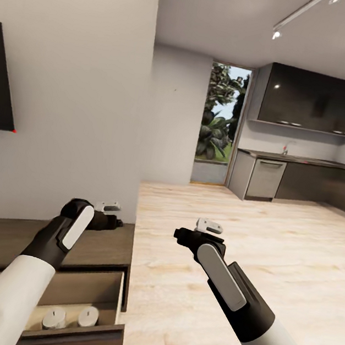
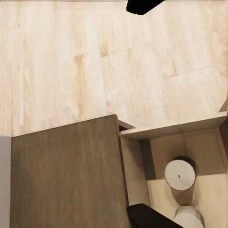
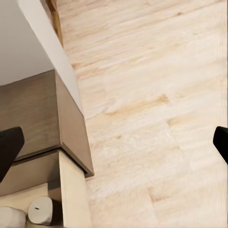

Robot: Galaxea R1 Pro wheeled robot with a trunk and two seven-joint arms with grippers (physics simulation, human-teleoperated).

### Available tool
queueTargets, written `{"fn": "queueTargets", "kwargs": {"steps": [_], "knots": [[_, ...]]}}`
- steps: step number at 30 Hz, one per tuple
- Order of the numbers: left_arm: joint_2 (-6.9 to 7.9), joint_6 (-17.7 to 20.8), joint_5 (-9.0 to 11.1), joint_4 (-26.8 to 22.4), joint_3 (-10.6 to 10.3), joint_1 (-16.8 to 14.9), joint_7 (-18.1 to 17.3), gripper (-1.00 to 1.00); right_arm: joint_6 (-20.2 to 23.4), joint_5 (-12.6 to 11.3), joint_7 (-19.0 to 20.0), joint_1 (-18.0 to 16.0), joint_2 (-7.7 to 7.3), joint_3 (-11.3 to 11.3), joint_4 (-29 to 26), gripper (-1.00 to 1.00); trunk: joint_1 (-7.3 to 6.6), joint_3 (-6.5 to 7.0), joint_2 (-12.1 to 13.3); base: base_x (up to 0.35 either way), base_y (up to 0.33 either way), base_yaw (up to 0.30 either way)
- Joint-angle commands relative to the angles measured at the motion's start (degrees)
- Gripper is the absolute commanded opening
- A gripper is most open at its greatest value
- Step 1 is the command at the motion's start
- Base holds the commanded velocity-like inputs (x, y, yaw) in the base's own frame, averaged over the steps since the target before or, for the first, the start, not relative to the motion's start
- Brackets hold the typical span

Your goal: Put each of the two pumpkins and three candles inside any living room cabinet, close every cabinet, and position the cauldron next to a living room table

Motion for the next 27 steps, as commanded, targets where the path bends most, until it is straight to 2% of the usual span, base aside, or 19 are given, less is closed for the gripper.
{"fn": "queueTargets", "kwargs": {"steps": [1,27], "knots": [[0.07,0.2,0.6,-0.1,-0.2,0.0,0.6,1.00,0.4,-0.3,-0.4,-0.1,-0.03,0.1,0.0,1.00,-0.01,0.00,0.0,-0.001,-0.039,-0.232],[0.07,0.2,0.7,-0.1,-0.2,0.0,0.6,1.00,0.3,-0.3,-0.3,-0.1,-0.03,0.1,0.0,1.00,-0.01,1.69,0.0,0.000,-0.004,-0.234]]}}
